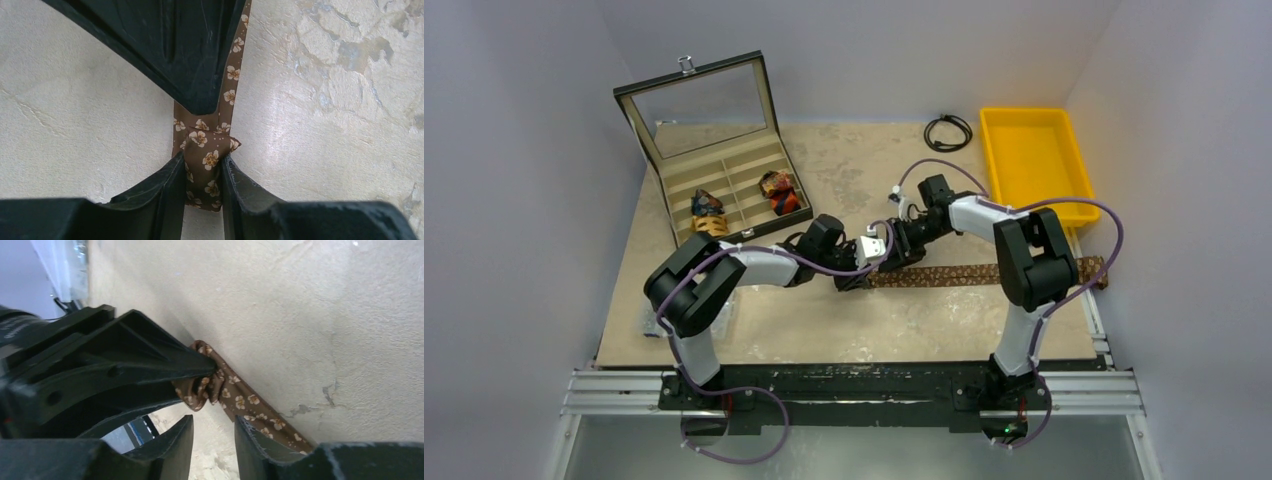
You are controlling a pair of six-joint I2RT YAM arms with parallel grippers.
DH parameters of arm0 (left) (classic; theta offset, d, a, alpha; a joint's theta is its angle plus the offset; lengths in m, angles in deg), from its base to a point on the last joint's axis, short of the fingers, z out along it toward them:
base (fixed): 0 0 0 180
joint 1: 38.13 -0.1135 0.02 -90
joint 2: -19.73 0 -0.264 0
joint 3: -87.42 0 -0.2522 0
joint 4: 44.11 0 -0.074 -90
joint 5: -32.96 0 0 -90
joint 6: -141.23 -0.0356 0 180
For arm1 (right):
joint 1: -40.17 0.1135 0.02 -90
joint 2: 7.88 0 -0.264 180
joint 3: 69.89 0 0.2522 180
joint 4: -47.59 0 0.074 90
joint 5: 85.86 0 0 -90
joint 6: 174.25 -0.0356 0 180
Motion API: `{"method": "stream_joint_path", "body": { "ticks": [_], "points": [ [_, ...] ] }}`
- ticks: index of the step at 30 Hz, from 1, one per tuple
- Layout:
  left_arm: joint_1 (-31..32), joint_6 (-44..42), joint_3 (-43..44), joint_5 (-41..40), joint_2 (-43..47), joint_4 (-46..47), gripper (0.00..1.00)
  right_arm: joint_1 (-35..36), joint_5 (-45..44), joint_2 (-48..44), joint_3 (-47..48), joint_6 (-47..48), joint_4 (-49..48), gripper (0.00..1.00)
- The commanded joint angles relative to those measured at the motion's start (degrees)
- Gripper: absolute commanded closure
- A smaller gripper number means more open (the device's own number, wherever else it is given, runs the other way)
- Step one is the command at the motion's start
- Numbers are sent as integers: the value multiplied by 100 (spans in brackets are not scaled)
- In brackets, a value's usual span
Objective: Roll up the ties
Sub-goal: Roll the tie at the center of the board.
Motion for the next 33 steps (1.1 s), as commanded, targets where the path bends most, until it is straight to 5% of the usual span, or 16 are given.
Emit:
{"method": "stream_joint_path", "body": {
  "ticks": [1, 12, 21, 23, 24, 28, 33],
  "points": [
    [19, 129, 120, -148, 28, -423, 71, -9, 516, -369, 121, -192, -84, 62],
    [24, 274, 267, -166, -37, -515, 70, 149, 782, 44, -27, -563, -529, 65],
    [26, 293, 299, -128, -49, -489, 69, 178, 723, 381, 152, -306, -329, 78],
    [28, 289, 296, -115, -47, -494, 69, 181, 744, 393, 176, -273, -309, 93],
    [25, 287, 295, -115, -43, -491, 64, 176, 719, 393, 181, -258, -318, 100],
    [6, 234, 84, -54, 152, -276, 42, 172, 540, 369, 157, -160, -312, 100],
    [-7, -126, -282, 31, 375, 279, 28, 166, 348, 351, 187, -110, -262, 100]
  ]
}}
